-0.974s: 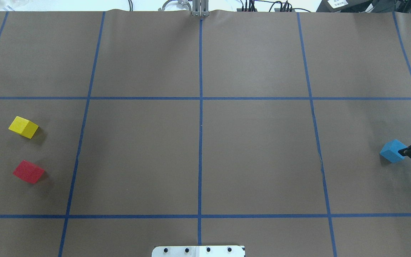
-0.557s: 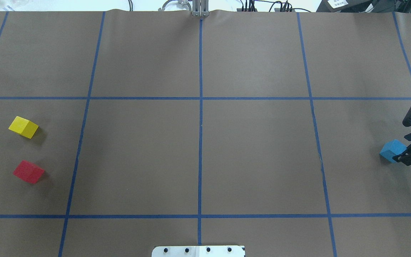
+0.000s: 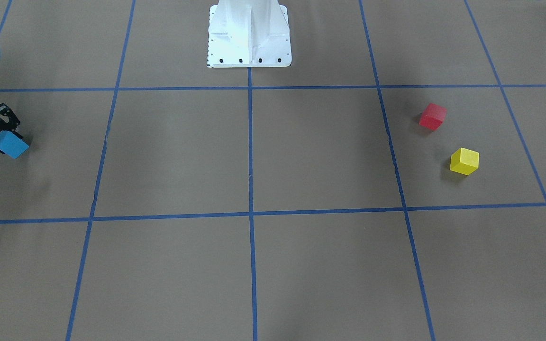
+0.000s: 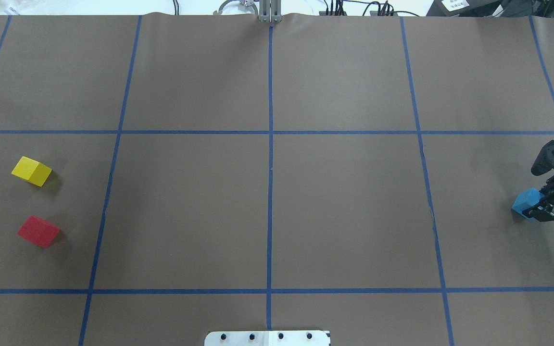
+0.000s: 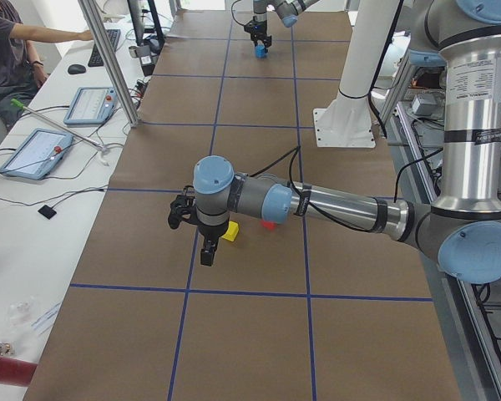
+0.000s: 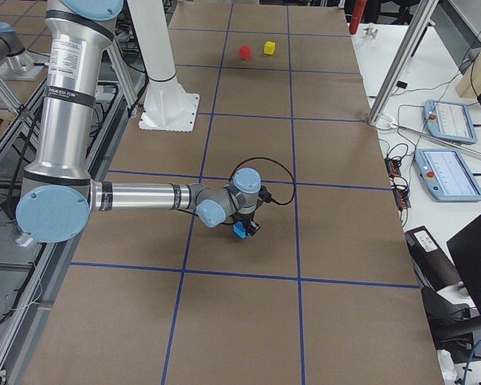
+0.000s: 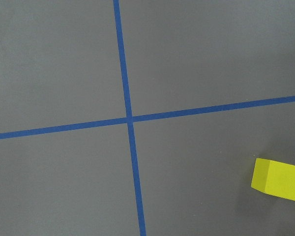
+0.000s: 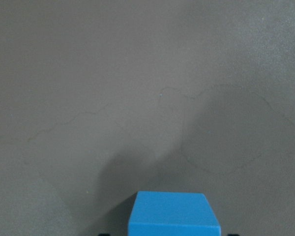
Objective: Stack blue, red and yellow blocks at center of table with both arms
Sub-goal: 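Lower the right gripper onto the blue cube and close on it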
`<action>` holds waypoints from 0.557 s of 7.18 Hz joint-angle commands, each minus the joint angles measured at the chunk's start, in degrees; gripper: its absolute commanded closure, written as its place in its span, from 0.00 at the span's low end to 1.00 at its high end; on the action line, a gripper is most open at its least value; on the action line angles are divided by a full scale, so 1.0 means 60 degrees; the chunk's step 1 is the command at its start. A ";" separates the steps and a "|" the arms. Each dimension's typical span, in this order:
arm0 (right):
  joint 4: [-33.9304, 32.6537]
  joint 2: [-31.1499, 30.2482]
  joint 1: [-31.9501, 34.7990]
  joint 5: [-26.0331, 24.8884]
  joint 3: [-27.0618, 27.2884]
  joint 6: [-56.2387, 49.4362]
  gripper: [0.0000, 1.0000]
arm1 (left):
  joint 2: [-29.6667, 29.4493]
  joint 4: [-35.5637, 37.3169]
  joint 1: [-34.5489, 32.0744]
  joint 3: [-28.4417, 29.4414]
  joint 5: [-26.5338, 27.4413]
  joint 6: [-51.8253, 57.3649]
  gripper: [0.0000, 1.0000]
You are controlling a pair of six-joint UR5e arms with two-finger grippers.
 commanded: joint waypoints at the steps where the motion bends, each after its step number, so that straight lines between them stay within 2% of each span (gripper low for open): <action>1: -0.0113 0.0220 -0.0009 0.0136 0.0076 0.0152 1.00 | 0.0000 0.0002 0.0000 -0.0011 0.0000 -0.0005 0.00; 2: -0.0303 0.0469 0.0237 0.0196 0.0367 0.0225 1.00 | 0.0000 0.0002 0.0014 -0.0040 -0.0043 -0.0005 0.00; 3: -0.1610 0.1312 0.0356 0.0138 0.0863 0.0878 1.00 | 0.0000 0.0002 0.0014 -0.0098 -0.0044 0.0009 0.00; 4: -0.3349 0.2597 0.0357 0.0080 0.1288 0.2045 1.00 | 0.0000 -0.0012 0.0014 -0.0200 -0.0058 0.0010 0.00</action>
